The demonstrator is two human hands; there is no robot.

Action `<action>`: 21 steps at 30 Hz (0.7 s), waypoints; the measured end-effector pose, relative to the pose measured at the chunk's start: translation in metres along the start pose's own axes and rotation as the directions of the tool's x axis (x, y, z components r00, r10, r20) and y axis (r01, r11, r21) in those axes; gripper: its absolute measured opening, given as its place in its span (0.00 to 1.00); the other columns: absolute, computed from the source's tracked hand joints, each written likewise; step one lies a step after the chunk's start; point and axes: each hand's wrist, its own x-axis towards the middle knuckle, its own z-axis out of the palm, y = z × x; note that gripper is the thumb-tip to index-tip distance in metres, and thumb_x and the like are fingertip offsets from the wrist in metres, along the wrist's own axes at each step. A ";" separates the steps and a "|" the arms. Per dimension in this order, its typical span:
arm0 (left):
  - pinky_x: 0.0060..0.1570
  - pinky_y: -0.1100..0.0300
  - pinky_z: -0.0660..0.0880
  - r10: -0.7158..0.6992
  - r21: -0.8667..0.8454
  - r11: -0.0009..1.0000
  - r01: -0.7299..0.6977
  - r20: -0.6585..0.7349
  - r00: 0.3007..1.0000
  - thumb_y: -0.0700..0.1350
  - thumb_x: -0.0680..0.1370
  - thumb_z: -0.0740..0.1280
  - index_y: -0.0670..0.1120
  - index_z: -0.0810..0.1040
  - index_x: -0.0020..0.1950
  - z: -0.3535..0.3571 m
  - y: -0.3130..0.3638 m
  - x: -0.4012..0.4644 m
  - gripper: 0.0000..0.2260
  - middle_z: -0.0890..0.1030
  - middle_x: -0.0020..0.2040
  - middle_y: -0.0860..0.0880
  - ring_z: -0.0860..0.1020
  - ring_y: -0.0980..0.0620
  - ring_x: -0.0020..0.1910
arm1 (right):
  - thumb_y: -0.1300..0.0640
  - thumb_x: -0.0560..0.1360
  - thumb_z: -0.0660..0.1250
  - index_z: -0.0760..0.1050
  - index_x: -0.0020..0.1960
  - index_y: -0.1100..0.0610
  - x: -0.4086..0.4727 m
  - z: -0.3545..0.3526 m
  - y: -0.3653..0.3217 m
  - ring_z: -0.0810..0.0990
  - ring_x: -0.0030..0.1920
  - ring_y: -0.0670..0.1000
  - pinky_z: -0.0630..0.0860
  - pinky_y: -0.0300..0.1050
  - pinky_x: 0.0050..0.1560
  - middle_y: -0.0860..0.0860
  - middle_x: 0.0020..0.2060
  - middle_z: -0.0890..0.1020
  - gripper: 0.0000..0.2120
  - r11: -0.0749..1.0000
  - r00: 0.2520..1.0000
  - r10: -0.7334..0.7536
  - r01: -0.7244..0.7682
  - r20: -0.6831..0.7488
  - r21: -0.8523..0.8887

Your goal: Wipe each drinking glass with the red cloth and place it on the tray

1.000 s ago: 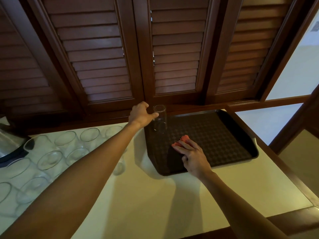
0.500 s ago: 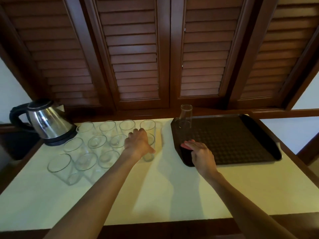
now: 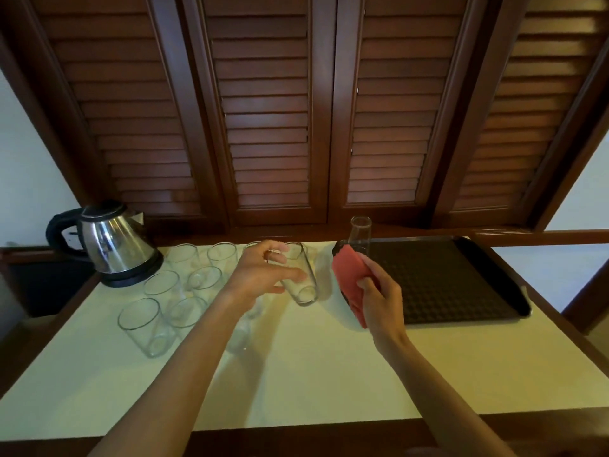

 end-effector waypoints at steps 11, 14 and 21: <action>0.67 0.45 0.76 0.011 -0.669 0.742 0.040 0.071 0.997 0.63 0.81 0.62 0.43 0.83 0.66 0.020 -0.004 -0.052 0.27 0.84 0.63 0.41 0.82 0.43 0.65 | 0.53 0.84 0.61 0.58 0.80 0.48 -0.059 0.056 -0.005 0.53 0.81 0.48 0.54 0.46 0.80 0.47 0.81 0.56 0.26 0.735 0.762 -0.525 0.631 0.380 -0.250; 0.66 0.46 0.76 0.050 -0.667 0.744 0.039 0.113 0.992 0.64 0.84 0.55 0.46 0.81 0.68 0.024 -0.006 -0.065 0.28 0.85 0.63 0.42 0.82 0.45 0.65 | 0.48 0.84 0.56 0.55 0.81 0.48 -0.054 0.061 -0.007 0.48 0.82 0.47 0.54 0.53 0.81 0.43 0.82 0.50 0.27 0.765 0.781 -0.513 0.604 0.355 -0.223; 0.63 0.49 0.75 0.109 -0.735 0.678 -0.013 0.082 0.991 0.63 0.84 0.53 0.47 0.88 0.57 0.016 -0.002 -0.069 0.29 0.85 0.61 0.39 0.83 0.44 0.63 | 0.53 0.85 0.54 0.54 0.81 0.54 -0.076 0.068 -0.017 0.45 0.82 0.51 0.48 0.53 0.81 0.46 0.82 0.47 0.26 0.697 0.715 -0.557 0.679 0.422 -0.231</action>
